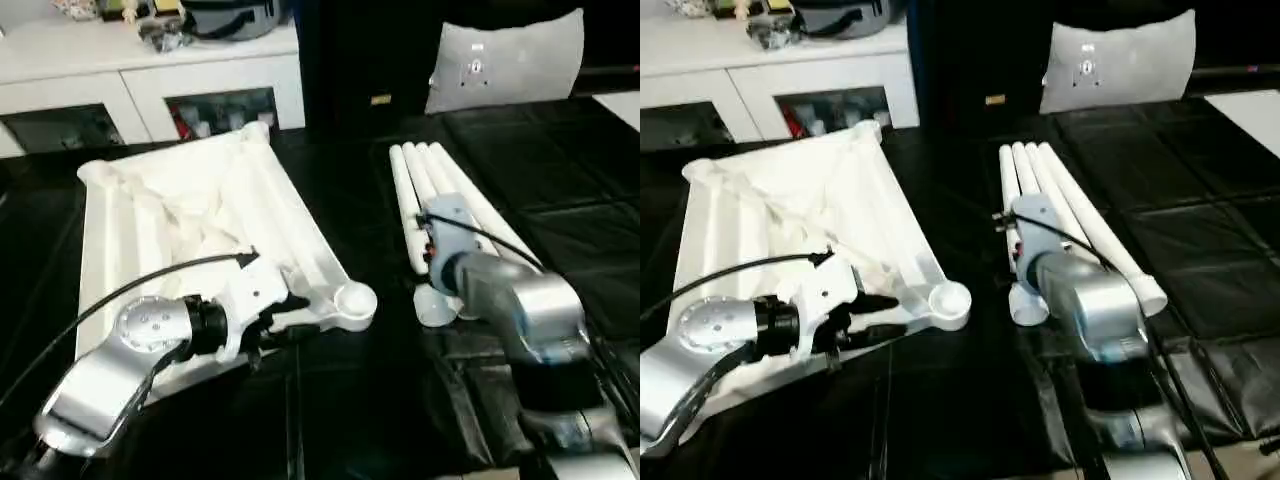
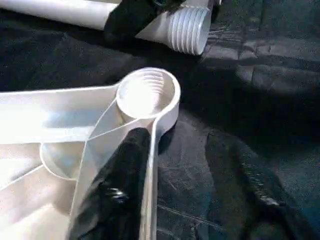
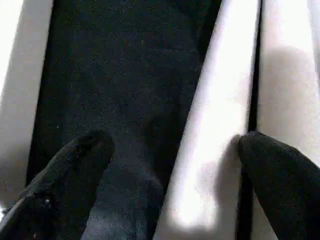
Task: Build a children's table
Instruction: Insert table leg to table base
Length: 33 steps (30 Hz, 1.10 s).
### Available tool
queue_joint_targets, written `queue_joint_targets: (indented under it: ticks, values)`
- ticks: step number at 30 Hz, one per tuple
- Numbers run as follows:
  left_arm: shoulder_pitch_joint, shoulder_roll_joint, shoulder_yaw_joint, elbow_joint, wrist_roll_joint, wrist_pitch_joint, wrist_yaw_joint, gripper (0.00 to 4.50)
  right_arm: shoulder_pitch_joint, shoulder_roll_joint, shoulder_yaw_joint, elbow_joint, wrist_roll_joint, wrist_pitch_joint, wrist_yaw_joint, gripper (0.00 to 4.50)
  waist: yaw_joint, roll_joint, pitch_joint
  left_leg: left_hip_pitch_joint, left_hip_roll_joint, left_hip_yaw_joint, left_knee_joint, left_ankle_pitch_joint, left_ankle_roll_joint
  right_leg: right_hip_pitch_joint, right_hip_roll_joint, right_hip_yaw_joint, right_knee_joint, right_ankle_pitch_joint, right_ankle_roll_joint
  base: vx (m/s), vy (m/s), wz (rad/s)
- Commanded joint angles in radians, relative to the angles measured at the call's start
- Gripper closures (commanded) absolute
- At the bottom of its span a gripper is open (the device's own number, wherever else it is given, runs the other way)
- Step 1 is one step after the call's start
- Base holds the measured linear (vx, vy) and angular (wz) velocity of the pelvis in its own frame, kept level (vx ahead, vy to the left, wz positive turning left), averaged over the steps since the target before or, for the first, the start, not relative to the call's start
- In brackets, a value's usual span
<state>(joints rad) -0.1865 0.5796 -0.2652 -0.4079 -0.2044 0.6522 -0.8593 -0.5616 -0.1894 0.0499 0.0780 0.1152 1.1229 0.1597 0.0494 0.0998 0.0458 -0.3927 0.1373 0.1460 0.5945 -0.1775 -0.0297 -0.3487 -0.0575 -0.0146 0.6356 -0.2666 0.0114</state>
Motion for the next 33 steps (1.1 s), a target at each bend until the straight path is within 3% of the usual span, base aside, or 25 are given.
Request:
queue_joint_targets:
  ticks: [1, 6, 11, 12, 13, 15, 22, 32, 33]
  values:
    - [0.005, 0.012, 0.002, -0.022, -0.010, 0.020, 0.001, 2.31, -0.023, 0.008, 0.007, 0.051, 0.000, -0.008, -0.002, 0.00, 0.005, -0.013, -0.057, 0.026, 0.066, -0.021, -0.068, -0.122, -0.046, 0.020, -0.075, 0.033, -0.066, 0.040, -0.209, 0.000, 0.000, 0.00]
    - [0.003, 0.015, 0.002, -0.029, -0.012, 0.030, 0.011, 2.31, -0.047, 0.023, -0.009, 0.127, 0.005, -0.014, 0.000, 0.00, 0.013, -0.012, -0.060, 0.026, 0.065, -0.019, -0.066, -0.115, -0.045, 0.018, -0.074, 0.033, -0.063, 0.049, -0.207, 0.000, 0.000, 0.00]
    - [0.000, 0.014, 0.005, -0.031, -0.007, 0.032, 0.022, 2.30, -0.061, 0.032, -0.023, 0.180, 0.016, -0.027, 0.016, 0.18, 0.013, -0.013, -0.056, 0.026, 0.066, -0.019, -0.070, -0.153, -0.052, 0.016, -0.075, 0.035, -0.066, -0.006, -0.204, 0.000, 0.000, 0.00]
    - [-0.001, 0.014, 0.005, -0.031, -0.005, 0.033, 0.025, 2.30, -0.063, 0.031, -0.023, 0.199, 0.016, -0.038, 0.021, 0.32, 0.013, -0.019, -0.055, 0.025, 0.067, -0.018, -0.071, -0.159, -0.052, 0.015, -0.075, 0.035, -0.069, -0.017, -0.202, 0.000, 0.000, 0.00]
    - [-0.003, 0.014, 0.004, -0.033, -0.004, 0.034, 0.029, 2.30, -0.065, 0.030, -0.023, 0.221, 0.015, -0.056, 0.025, 0.46, 0.013, -0.013, -0.055, 0.026, 0.067, -0.020, -0.072, -0.175, -0.057, 0.014, -0.077, 0.035, -0.068, -0.039, -0.202, 0.000, 0.000, 0.00]
    - [-0.003, 0.015, 0.003, -0.034, -0.004, 0.034, 0.033, 2.30, -0.066, 0.029, -0.024, 0.229, 0.015, -0.065, 0.028, 0.53, 0.012, -0.018, -0.054, 0.025, 0.067, -0.020, -0.074, -0.187, -0.060, 0.014, -0.076, 0.036, -0.070, -0.056, -0.201, 0.000, 0.000, 0.00]
    - [0.002, 0.017, -0.002, -0.035, 0.020, 0.001, 0.058, 2.30, -0.077, 0.031, -0.053, 0.256, 0.022, -0.084, 0.026, 1.21, 0.012, -0.020, -0.054, 0.026, 0.067, -0.019, -0.074, -0.194, -0.058, 0.012, -0.075, 0.037, -0.072, -0.074, -0.196, 0.000, 0.000, 0.00]
    - [0.001, 0.001, -0.006, -0.021, 0.050, -0.048, 0.097, 2.30, -0.078, 0.032, -0.107, 0.260, 0.042, -0.096, 0.029, 2.08, 0.010, -0.015, -0.056, 0.025, 0.066, -0.019, -0.071, -0.187, -0.057, 0.013, -0.073, 0.035, -0.070, -0.040, -0.204, 0.000, 0.000, 0.00]
    - [-0.003, -0.008, -0.004, -0.013, 0.050, -0.061, 0.103, 2.30, -0.071, 0.031, -0.113, 0.250, 0.042, -0.115, 0.023, 2.20, 0.010, -0.007, -0.056, 0.026, 0.066, -0.020, -0.072, -0.187, -0.059, 0.012, -0.073, 0.035, -0.069, -0.035, -0.204, 0.000, 0.000, 0.00]
